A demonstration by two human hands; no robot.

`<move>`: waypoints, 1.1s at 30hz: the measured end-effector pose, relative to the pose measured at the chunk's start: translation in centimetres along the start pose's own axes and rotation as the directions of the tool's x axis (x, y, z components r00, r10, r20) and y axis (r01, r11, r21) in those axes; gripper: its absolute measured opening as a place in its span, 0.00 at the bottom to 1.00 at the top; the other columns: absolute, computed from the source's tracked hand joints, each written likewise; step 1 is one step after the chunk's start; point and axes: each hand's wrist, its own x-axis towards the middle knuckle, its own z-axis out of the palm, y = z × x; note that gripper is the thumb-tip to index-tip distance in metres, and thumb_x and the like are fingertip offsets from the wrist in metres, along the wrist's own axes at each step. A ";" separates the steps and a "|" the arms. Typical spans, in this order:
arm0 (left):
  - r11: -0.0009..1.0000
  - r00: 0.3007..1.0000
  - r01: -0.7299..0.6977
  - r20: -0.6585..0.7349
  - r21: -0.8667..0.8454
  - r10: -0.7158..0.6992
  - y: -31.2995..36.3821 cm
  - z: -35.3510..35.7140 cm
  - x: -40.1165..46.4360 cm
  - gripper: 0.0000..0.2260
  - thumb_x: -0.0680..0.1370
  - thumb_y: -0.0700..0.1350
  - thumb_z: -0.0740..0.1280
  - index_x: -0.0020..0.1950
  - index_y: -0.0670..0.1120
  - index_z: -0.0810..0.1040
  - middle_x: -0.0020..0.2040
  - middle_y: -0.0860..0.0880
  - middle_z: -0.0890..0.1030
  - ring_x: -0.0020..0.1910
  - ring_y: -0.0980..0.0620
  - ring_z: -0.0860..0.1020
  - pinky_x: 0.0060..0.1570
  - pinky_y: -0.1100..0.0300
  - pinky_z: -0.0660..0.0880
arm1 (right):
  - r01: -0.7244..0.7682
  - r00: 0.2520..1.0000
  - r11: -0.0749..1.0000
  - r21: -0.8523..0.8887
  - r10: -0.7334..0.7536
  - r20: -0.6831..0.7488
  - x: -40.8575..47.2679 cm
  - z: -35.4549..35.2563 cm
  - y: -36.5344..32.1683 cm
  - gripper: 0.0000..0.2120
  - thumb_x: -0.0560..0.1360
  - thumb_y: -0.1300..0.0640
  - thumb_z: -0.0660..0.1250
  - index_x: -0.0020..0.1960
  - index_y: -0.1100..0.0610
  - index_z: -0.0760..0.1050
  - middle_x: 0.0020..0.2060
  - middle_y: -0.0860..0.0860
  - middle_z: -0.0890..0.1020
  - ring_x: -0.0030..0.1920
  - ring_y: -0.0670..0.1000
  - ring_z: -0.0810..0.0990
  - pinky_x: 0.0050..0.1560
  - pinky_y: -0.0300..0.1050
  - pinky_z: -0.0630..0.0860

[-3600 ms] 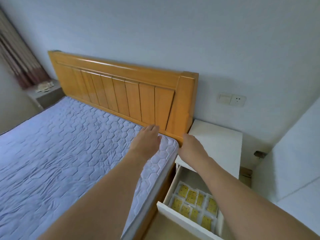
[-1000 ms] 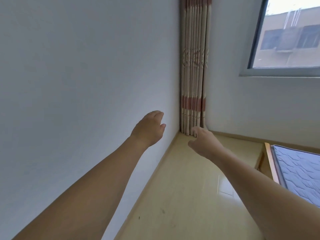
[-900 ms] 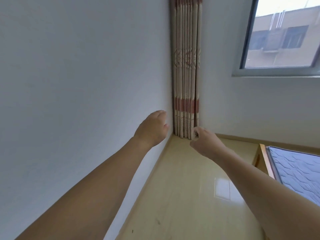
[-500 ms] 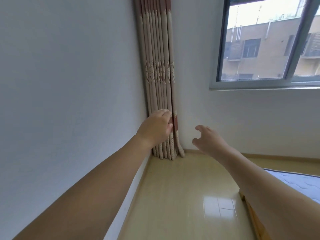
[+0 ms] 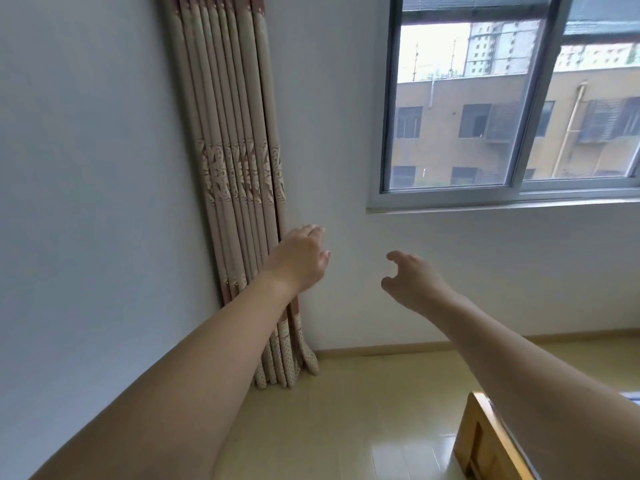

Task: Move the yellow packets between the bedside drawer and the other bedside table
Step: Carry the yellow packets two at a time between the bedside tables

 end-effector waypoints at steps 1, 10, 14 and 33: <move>1.000 1.000 -0.003 -0.016 -0.017 0.003 -0.7 0.7 2.9 0.25 0.82 0.47 0.60 0.77 0.39 0.62 0.76 0.42 0.65 0.76 0.46 0.62 0.74 0.56 0.55 | -0.012 0.999 1.000 0.001 0.012 -0.031 2.7 -0.2 0.1 0.28 0.76 0.58 0.63 0.75 0.54 0.64 0.71 0.54 0.70 0.68 0.55 0.71 0.62 0.45 0.69; 0.989 0.990 -0.123 0.059 -0.087 0.128 -0.9 12.9 24.2 0.25 0.82 0.48 0.60 0.77 0.40 0.62 0.77 0.43 0.63 0.77 0.47 0.60 0.74 0.59 0.53 | -0.157 0.987 0.987 -0.024 0.156 -0.049 21.2 1.5 8.9 0.28 0.75 0.58 0.64 0.74 0.58 0.65 0.71 0.55 0.70 0.70 0.55 0.68 0.68 0.46 0.67; 0.977 0.978 -0.185 0.074 -0.105 0.193 1.6 20.0 34.3 0.26 0.82 0.49 0.60 0.78 0.42 0.61 0.78 0.45 0.63 0.77 0.48 0.60 0.73 0.59 0.55 | -0.232 0.971 0.973 -0.023 0.229 -0.072 30.2 1.2 16.6 0.29 0.74 0.58 0.64 0.74 0.59 0.65 0.71 0.56 0.70 0.71 0.55 0.68 0.69 0.46 0.66; 0.770 0.806 -0.534 0.064 -0.348 0.588 27.1 45.1 78.9 0.24 0.82 0.47 0.61 0.77 0.43 0.63 0.77 0.47 0.65 0.76 0.49 0.61 0.73 0.59 0.56 | -0.621 0.746 0.783 0.030 0.603 -0.282 62.6 -11.2 51.8 0.28 0.76 0.57 0.62 0.75 0.55 0.63 0.72 0.53 0.68 0.70 0.55 0.68 0.64 0.46 0.68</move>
